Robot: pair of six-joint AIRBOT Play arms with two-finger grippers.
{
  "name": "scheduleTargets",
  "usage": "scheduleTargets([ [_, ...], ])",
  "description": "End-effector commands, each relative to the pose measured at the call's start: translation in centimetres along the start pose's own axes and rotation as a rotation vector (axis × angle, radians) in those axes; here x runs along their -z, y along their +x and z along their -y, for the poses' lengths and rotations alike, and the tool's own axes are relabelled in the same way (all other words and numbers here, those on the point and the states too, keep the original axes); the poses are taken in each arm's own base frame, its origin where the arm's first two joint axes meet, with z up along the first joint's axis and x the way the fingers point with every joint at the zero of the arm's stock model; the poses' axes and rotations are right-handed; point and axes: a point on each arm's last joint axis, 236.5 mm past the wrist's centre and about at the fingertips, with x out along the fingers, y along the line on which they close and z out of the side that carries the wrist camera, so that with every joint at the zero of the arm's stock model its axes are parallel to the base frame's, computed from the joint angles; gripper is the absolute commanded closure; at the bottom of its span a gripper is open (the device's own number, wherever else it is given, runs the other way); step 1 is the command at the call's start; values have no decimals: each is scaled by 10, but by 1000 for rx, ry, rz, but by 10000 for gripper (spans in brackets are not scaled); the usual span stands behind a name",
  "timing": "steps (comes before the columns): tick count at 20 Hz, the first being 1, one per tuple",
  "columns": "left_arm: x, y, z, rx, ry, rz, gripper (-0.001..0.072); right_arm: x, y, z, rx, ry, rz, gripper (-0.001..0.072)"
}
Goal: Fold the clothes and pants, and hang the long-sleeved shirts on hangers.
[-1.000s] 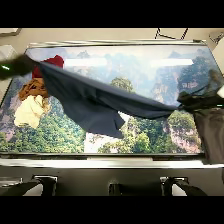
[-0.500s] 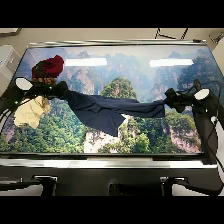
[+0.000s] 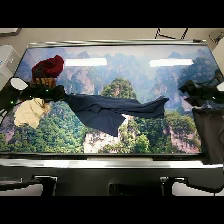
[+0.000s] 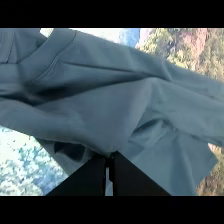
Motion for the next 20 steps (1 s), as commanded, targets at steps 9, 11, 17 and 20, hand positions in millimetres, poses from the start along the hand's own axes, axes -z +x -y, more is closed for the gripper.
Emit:
scheduleTargets([
  [9,17,-1,2,7,34,-70,676,65,39,-6,-177,-47,-203,22],
  [11,17,0,3,8,37,-72,677,65,54,-26,-218,-77,-171,5],
  [17,18,0,3,8,36,-75,676,54,78,-45,-261,-69,-100,5],
  [20,18,0,3,8,36,-76,677,51,73,-56,-309,-81,-92,5],
])
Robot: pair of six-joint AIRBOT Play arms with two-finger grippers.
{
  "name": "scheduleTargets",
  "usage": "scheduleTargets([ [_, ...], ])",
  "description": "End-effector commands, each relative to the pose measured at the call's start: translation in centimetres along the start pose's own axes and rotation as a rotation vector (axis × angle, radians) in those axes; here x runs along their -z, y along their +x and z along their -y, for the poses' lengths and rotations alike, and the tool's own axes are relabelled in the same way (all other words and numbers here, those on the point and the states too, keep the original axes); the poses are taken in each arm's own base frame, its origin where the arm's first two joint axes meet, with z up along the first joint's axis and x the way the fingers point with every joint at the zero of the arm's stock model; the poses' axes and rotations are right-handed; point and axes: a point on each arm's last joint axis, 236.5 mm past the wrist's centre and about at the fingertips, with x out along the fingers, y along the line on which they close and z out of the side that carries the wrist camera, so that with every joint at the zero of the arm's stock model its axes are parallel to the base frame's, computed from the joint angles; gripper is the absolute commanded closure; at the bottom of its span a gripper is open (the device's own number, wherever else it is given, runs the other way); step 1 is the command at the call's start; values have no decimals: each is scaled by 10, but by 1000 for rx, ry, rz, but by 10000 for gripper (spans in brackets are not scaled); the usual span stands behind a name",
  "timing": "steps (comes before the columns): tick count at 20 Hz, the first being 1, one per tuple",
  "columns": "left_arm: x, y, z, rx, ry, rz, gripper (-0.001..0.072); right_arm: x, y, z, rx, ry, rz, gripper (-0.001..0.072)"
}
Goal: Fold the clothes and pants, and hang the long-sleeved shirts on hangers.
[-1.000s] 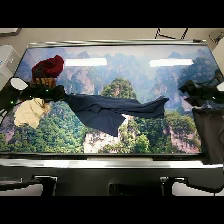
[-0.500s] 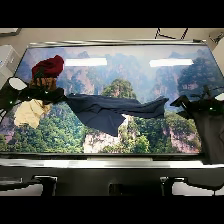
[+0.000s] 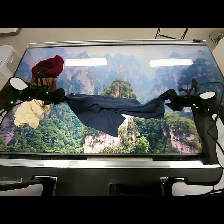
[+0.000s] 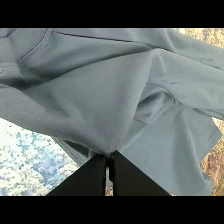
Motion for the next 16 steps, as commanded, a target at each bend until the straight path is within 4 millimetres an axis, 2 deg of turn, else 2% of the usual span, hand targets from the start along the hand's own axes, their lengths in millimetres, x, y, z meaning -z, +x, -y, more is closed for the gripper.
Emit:
scheduleTargets([
  [1,0,0,0,0,1,0,677,-7,0,-19,-68,-33,20,4],
  [4,0,0,0,0,1,1,677,-20,-3,-21,-62,-15,60,6],
  [9,0,0,0,0,1,0,677,-4,15,20,60,15,-16,7],
  [14,0,3,-2,-1,-3,-6,677,10,35,15,51,9,-56,14],
  [16,1,3,-1,-1,-3,-7,677,14,38,14,58,-25,-65,16],
])
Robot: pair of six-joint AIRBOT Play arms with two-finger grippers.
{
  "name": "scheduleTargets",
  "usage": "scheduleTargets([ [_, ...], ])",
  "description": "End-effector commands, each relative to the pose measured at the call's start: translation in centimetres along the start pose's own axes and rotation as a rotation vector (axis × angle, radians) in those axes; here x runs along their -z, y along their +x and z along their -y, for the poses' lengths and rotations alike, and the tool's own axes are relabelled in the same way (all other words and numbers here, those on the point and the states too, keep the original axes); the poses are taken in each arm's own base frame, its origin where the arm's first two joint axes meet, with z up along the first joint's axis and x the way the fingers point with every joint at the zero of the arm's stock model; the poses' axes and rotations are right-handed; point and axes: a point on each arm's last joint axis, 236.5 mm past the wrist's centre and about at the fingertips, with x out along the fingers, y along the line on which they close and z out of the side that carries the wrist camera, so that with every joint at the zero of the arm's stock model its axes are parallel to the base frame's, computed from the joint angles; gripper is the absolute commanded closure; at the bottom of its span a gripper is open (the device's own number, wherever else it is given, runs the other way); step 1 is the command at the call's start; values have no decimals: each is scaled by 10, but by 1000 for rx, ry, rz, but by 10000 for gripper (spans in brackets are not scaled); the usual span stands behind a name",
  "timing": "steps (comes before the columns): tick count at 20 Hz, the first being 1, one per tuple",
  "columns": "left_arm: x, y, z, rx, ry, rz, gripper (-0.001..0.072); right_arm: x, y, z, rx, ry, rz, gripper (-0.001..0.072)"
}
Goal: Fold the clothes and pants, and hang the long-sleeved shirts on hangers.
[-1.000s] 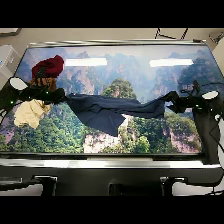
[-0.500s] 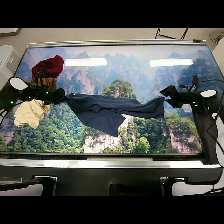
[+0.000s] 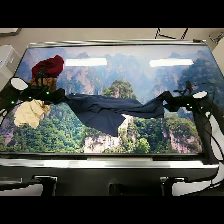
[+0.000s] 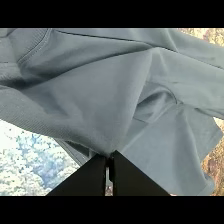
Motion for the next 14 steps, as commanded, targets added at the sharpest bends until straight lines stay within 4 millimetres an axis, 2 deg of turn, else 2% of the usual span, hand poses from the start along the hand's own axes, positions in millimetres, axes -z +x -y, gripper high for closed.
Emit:
scheduleTargets([
  [1,0,0,0,0,0,0,676,4,7,2,17,-32,-12,24],
  [2,0,0,0,0,0,0,677,3,7,5,27,-24,-7,45],
  [3,0,0,0,-1,0,1,676,1,8,7,37,-3,0,113],
  [4,-1,1,0,0,0,2,677,3,10,8,35,26,-6,132],
  [5,-1,1,0,0,1,4,677,7,14,6,25,37,-19,202],
  [6,-2,1,0,-1,1,6,677,10,17,6,23,42,-32,359],
  [7,-1,1,0,-1,1,5,677,13,18,5,19,43,-43,656],
  [9,-3,-2,0,-1,13,12,677,10,12,-3,11,-7,-46,679],
  [11,-11,-13,6,3,70,45,678,-9,-9,-26,-1,-97,-6,680],
  [12,-21,-24,14,7,90,79,678,-23,-27,-44,-10,-153,32,680],
  [14,-54,-69,46,23,195,213,678,-54,-78,-93,-42,-276,149,680],
])
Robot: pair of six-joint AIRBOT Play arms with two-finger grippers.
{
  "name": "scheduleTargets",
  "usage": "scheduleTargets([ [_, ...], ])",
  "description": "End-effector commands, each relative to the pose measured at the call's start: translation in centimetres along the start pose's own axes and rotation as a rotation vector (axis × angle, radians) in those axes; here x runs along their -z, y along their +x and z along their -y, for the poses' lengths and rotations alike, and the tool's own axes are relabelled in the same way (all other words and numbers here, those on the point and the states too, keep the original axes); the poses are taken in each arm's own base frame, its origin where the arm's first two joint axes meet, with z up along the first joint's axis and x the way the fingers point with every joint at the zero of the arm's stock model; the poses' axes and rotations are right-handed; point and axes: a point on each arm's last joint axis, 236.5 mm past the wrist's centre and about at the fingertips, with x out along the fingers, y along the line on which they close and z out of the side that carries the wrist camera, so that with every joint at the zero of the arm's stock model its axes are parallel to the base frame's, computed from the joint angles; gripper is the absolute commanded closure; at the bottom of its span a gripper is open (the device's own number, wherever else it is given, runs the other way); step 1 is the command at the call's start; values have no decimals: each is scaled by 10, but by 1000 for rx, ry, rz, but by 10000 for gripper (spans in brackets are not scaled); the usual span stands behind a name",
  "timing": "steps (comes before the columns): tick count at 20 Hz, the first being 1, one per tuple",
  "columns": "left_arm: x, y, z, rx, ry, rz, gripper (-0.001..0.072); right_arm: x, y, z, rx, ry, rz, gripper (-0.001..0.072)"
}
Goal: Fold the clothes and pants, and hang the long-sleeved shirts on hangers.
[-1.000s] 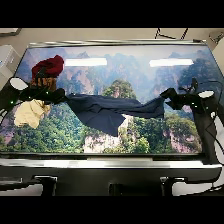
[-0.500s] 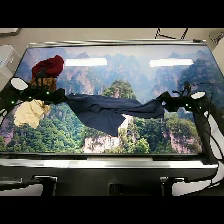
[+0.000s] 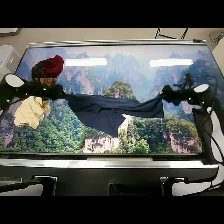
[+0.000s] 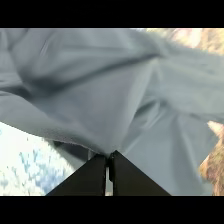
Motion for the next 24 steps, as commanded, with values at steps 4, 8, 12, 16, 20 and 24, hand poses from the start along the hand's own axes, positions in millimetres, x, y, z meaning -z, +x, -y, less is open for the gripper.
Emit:
scheduleTargets([
  [4,-132,-227,137,50,354,653,679,-103,-220,-168,-63,-425,514,679],
  [8,-106,-425,232,87,512,1111,678,-68,-404,-244,1,-636,886,678],
  [12,-44,-528,266,138,546,1395,679,-4,-485,-249,77,-647,1002,677],
  [16,-23,-549,273,138,567,1444,679,25,-478,-209,199,-557,877,677],
  [20,-58,-420,211,-3,504,1052,679,69,-339,-104,333,-332,260,678],
  [24,-75,-218,107,-53,307,616,677,108,-183,-2,338,-133,-62,677],
])
